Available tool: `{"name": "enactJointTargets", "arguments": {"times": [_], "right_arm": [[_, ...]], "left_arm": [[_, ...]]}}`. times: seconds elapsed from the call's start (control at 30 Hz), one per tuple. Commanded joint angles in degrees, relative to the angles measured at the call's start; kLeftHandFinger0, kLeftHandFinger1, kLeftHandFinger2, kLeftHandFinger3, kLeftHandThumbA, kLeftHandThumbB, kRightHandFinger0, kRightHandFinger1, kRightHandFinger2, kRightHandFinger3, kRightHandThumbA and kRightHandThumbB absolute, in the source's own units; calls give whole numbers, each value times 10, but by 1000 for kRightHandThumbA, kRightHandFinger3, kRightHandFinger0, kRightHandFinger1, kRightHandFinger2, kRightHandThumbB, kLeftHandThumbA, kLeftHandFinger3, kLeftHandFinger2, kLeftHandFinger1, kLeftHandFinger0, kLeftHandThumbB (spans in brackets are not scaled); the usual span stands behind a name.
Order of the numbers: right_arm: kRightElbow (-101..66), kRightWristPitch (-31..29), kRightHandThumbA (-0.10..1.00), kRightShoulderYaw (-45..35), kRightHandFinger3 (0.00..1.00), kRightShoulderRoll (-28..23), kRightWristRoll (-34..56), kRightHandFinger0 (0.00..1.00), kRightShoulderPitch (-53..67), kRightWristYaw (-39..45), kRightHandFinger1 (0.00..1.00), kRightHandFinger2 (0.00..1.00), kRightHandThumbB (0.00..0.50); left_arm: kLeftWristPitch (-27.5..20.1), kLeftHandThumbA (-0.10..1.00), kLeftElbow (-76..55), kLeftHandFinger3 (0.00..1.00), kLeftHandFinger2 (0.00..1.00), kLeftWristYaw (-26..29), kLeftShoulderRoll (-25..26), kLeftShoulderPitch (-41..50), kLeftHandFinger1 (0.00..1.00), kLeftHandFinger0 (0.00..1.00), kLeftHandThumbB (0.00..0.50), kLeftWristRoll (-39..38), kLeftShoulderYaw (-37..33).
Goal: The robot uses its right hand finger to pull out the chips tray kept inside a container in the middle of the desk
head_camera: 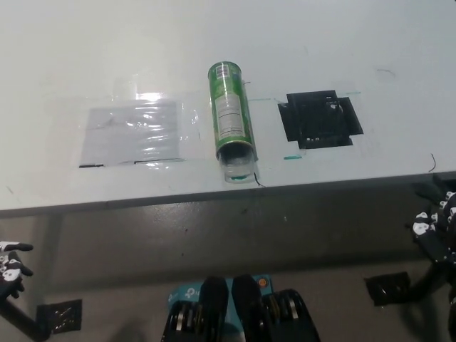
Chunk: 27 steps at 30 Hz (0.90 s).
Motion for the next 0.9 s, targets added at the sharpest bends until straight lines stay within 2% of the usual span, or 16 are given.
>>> {"name": "enactJointTargets", "arguments": {"times": [0.0, 0.03, 0.1, 0.13, 0.17, 0.2, 0.27, 0.3, 0.33, 0.37, 0.4, 0.5, 0.6, 0.67, 0.83, 0.87], "right_arm": [[-25, 7, -100, 2, 949, -9, -6, 110, -49, -2, 249, 761, 102], [-7, -16, -100, 12, 932, -15, -15, 4, -83, 2, 116, 738, 112], [-3, -16, -100, 19, 908, -15, -5, 0, -116, 14, 68, 707, 125], [-2, -14, -100, 28, 901, -18, -10, 21, -135, 19, 111, 705, 126], [2, -15, -100, 36, 887, -17, -3, 86, -159, 30, 166, 707, 119], [1, -1, -100, 48, 876, -16, -7, 34, -184, 36, 111, 697, 124], [7, 1, -100, 60, 854, -17, -16, 0, -202, 35, 31, 666, 141], [21, -22, -100, 73, 859, -20, -26, 0, -217, 40, 31, 664, 148], [24, -20, -100, 84, 841, -18, -30, 52, -232, 42, 58, 689, 165], [24, -14, -100, 89, 834, -17, -31, 59, -238, 43, 57, 705, 166], [34, -28, -100, 101, 836, -19, -33, 58, -247, 50, 59, 695, 160], [38, -15, -100, 133, 860, -14, -28, 88, -267, 76, 92, 710, 136], [56, -26, -100, 171, 847, -13, -44, 0, -279, 92, 1, 710, 139], [71, -36, -100, 196, 831, -14, -57, 2, -282, 100, 42, 695, 149], [126, -83, -100, 244, 737, -9, -87, 0, -291, 101, 0, 620, 194], [137, -99, -100, 251, 740, -11, -93, 0, -291, 101, 0, 623, 186]], "left_arm": [[1, 205, -20, 549, 361, -10, 4, 0, 269, 275, 0, -8, 3], [2, 201, -19, 555, 372, -10, 5, 0, 274, 281, 0, -6, 2], [-3, 192, -17, 560, 368, -12, 7, 0, 274, 283, 0, -6, 2], [-3, 194, -17, 557, 362, -11, 7, -1, 269, 277, 0, -5, 1], [-2, 194, -17, 554, 361, -11, 7, -1, 270, 279, 0, -4, 1], [1, 194, -16, 554, 361, -11, 5, -2, 270, 280, 0, -9, 3], [5, 188, -17, 549, 358, -10, 3, -2, 270, 282, 0, -13, 6], [2, 188, -16, 549, 359, -10, 4, -2, 271, 284, 0, -10, 5], [3, 189, -18, 558, 365, -9, 3, -1, 277, 291, 0, -7, 3], [4, 190, -19, 561, 367, -8, 2, 0, 278, 292, 0, -4, 1], [4, 192, -19, 560, 365, -8, 2, 0, 278, 292, 0, -4, 1], [2, 183, -20, 556, 364, -10, 2, -2, 275, 278, 0, -8, 2], [-1, 226, -17, 534, 351, -11, 1, -2, 268, 273, 0, -12, 5], [1, 239, -22, 524, 348, -11, 3, 0, 266, 274, 0, -8, 4], [6, 221, -23, 538, 356, -10, 3, 0, 274, 282, 0, -7, 4], [5, 217, -24, 539, 356, -12, 5, -1, 274, 281, 0, -8, 5]]}}
